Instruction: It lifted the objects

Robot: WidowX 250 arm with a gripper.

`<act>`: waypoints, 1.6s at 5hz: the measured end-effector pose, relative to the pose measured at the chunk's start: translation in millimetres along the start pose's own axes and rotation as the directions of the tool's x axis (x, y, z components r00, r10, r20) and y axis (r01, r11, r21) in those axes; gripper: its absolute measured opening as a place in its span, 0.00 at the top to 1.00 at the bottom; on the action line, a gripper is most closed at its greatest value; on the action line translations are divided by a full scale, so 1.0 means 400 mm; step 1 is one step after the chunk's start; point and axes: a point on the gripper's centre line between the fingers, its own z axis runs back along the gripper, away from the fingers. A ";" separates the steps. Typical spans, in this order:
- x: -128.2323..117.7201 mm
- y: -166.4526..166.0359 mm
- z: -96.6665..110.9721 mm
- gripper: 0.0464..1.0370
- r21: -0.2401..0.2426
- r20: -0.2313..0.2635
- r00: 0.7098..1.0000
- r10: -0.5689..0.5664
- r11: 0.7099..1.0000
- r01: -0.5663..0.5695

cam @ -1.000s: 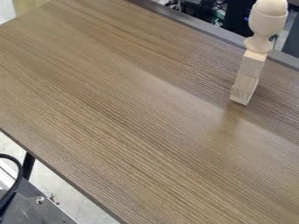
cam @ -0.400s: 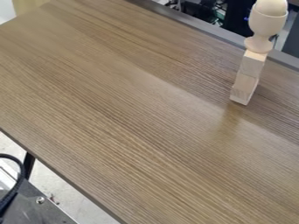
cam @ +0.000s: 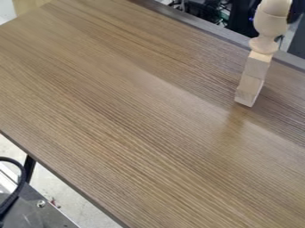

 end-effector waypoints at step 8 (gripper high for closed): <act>0.040 -0.003 -0.057 0.05 -0.055 0.093 0.973 0.213 0.976 -0.209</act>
